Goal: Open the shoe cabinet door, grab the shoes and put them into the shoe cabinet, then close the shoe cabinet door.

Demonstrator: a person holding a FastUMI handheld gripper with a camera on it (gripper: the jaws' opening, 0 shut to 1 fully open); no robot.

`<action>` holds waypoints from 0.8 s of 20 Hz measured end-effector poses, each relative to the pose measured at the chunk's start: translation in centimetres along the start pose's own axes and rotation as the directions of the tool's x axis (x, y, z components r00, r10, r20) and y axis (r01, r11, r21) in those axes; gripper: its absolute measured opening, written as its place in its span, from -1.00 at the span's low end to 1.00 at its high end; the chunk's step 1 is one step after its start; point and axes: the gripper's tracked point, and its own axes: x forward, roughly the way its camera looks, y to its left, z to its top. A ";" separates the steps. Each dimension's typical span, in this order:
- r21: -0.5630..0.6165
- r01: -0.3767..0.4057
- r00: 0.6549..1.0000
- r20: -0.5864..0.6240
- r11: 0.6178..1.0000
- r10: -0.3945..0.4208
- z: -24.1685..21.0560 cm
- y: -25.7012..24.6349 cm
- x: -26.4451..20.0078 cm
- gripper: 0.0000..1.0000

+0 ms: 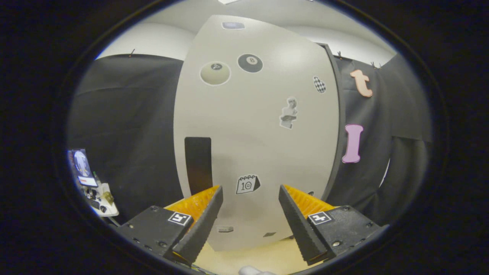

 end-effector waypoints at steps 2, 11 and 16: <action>0.006 0.022 0.999 0.035 1.000 -0.022 0.9 0.6 0.3 0.93; 0.061 0.127 0.991 0.036 0.990 -0.129 1.7 -1.1 -5.6 0.93; 0.062 0.189 0.981 0.031 0.980 -0.191 1.6 -1.5 -11.5 0.93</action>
